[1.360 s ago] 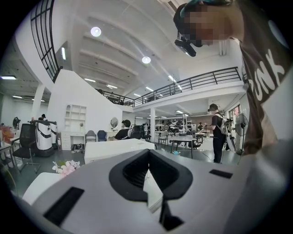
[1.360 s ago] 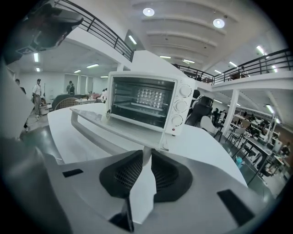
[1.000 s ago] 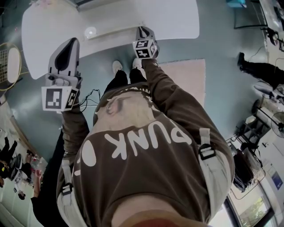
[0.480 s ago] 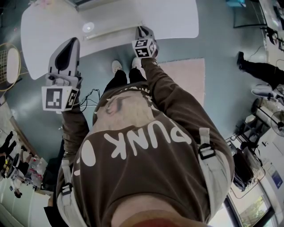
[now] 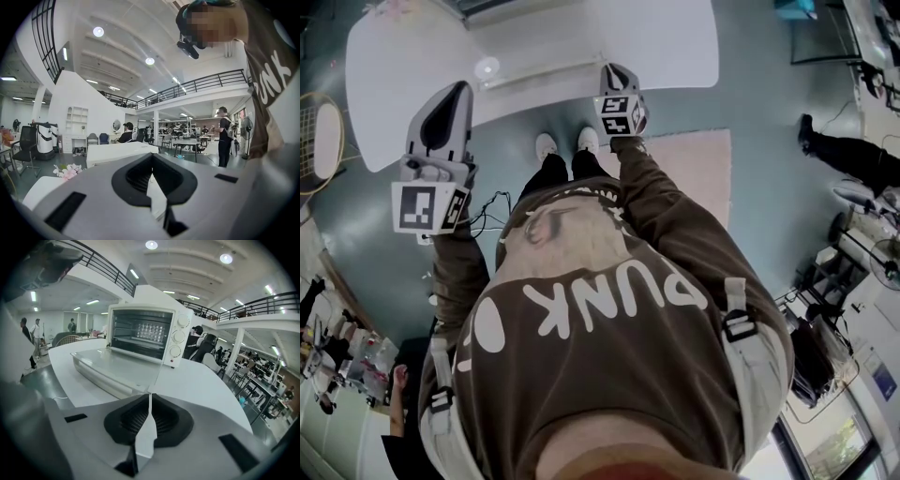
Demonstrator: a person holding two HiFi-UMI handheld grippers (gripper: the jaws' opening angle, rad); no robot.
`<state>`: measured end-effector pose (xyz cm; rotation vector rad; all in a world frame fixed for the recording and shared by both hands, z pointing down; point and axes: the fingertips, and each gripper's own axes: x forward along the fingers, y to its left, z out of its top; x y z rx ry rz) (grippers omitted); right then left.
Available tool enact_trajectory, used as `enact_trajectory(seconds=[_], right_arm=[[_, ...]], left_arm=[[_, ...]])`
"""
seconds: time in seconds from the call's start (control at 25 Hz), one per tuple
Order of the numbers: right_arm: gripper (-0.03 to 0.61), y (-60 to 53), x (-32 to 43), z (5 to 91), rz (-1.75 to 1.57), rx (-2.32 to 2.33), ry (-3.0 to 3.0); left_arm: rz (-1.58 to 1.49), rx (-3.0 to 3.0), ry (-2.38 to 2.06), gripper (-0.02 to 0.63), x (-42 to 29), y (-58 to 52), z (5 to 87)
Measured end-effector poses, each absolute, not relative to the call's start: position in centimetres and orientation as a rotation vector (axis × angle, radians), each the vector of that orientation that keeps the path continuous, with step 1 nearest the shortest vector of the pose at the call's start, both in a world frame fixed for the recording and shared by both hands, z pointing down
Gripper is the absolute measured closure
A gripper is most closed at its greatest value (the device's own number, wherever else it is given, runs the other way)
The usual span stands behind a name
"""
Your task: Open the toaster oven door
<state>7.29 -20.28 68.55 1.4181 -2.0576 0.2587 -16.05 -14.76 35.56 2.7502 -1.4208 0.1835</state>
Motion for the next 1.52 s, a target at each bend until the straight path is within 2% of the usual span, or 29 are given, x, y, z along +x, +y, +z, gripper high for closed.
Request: enact_trajectory(seconds=[0.24, 0.76, 1.0, 1.52], right_arm=[[0.541, -20.9, 6.7, 57.4, 0.108, 1.453, -2.242], [0.534, -17.6, -3.0, 32.8, -0.209, 1.145, -2.830], [0.545, -16.7, -4.2, 29.9, -0.271, 1.110, -2.841], [0.568, -17.4, -4.2, 30.8, -0.246, 1.076, -2.835]], left_arm=[[0.163, 2.758, -1.430, 0.611, -16.2, -15.0, 34.6], [0.124, 2.803, -1.465, 0.611, -15.2, -15.7, 31.1], [0.104, 2.813, -1.472, 0.611, -15.0, -15.4, 30.2], [0.114, 2.803, -1.468, 0.611, -15.0, -15.9, 30.9]])
